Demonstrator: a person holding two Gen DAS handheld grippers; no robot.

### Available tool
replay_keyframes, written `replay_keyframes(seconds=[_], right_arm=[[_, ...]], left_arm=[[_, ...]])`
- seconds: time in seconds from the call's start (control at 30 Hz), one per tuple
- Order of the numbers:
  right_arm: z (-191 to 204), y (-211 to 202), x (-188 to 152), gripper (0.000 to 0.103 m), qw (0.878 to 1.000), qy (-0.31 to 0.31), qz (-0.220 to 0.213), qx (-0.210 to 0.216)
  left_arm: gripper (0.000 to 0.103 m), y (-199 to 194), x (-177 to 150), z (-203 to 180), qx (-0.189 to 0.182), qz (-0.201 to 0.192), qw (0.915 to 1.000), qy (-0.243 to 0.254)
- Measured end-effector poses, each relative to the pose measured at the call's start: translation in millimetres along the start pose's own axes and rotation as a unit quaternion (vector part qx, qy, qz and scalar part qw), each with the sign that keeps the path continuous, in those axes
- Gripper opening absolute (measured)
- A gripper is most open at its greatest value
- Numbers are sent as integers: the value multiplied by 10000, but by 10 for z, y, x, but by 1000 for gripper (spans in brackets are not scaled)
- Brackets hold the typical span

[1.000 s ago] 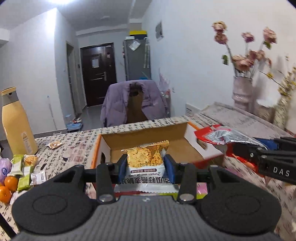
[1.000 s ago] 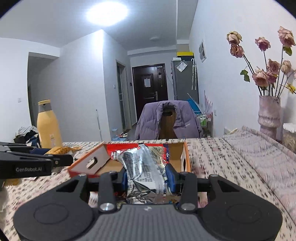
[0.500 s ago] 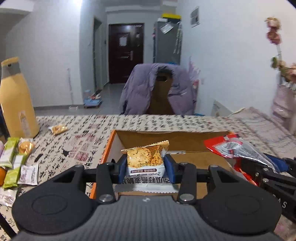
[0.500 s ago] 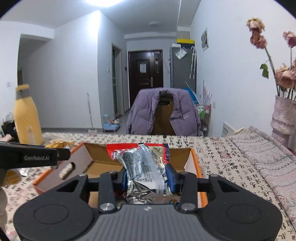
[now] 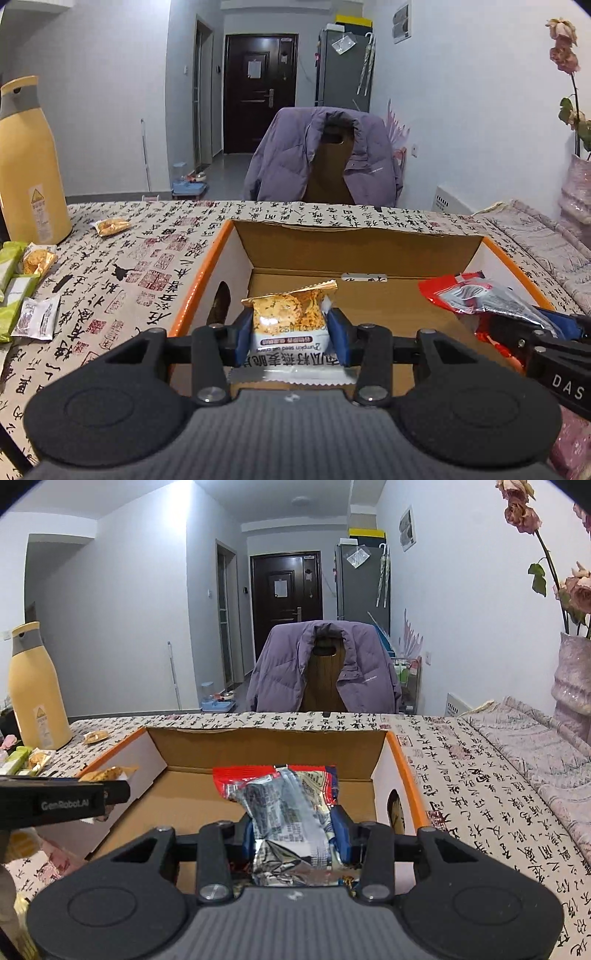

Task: Organize snacks
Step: 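Carry both packs into the cardboard box and open both grippers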

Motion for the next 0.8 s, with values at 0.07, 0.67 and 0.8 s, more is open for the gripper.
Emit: replay_keyframes(seconds=[0.07,0.67,0.8], right_arm=[[-4,-1,-15,43,10000,-1,20,-5],[-186,-141,27,103,9990,387,-219,6],[-209,-227,94,103,9985,413,-346,-27]], left_arm=[[55,5,-23,-18,-18,2,10000,31],[103,-176,89,1,-65,-466,9986,-239],[103,-284,171,-28,-60,-594,9978,-271]])
Point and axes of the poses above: each gripper's, at about its wrist camera, not at the fingertips, and y roughly the way its jaws point, z to its left, x to its top, the point moved 8 cm from there along y, roughly the way its jaws point, and after that the axes turned 11 degrees about -x, right-handed, at the moved point
